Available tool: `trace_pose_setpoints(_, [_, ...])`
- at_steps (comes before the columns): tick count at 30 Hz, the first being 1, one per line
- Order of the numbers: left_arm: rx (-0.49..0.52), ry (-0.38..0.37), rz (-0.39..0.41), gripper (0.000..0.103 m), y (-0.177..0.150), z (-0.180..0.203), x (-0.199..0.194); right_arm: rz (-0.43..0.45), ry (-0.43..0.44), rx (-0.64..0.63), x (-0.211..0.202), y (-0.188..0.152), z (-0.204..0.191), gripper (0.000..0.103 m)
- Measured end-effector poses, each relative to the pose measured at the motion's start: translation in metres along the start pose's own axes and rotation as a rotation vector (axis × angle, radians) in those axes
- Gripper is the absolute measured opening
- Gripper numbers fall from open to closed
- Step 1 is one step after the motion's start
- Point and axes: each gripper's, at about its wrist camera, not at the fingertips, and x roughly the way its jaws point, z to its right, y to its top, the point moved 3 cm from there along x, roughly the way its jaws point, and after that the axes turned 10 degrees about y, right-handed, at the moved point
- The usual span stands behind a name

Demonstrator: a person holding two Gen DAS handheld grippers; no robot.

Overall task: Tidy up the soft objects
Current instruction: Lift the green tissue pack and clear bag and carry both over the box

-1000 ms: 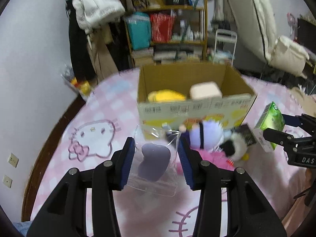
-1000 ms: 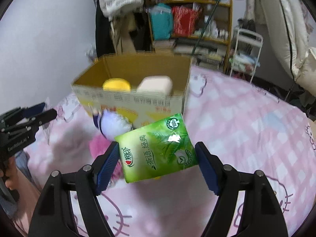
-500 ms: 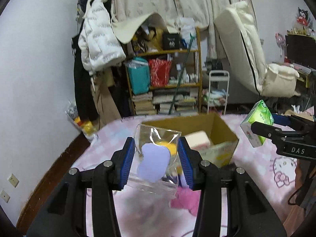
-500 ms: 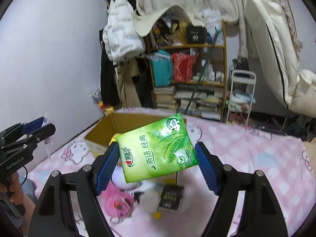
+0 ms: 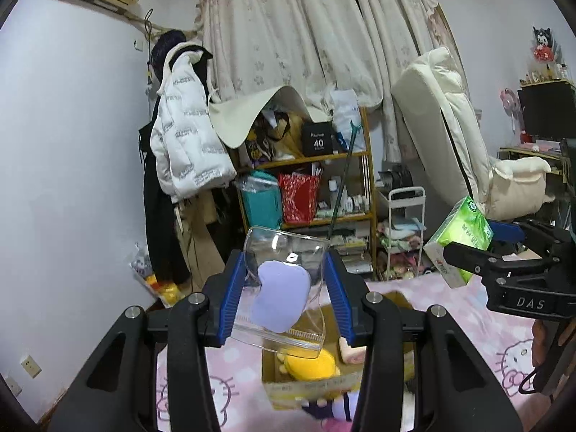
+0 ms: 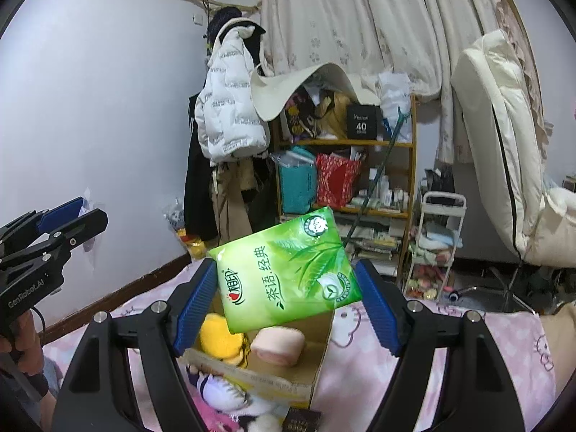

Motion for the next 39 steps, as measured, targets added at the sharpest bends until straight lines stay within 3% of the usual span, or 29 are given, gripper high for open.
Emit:
trace_pose_setpoints(6, [0.006, 0.018, 0.034, 0.044, 0.006, 0.005, 0.01, 0.039, -0.007, -0.012, 0.008, 0.012, 0.002, 0.081])
trace_pose_setpoints(11, [-0.025, 0.014, 0.016, 0.044, -0.008, 0.003, 0.021, 0.063, -0.022, -0.018, 0.016, 0.008, 0.004, 0.081])
trace_pose_setpoints(29, [-0.045, -0.015, -0.11, 0.044, -0.056, 0.01, 0.078, -0.044, -0.006, -0.014, 0.067, -0.034, 0.013, 0.082])
trace_pose_setpoints(39, [0.009, -0.018, -0.208, 0.045, -0.086, 0.028, 0.103, -0.099, 0.003, 0.005, 0.083, -0.053, 0.023, 0.082])
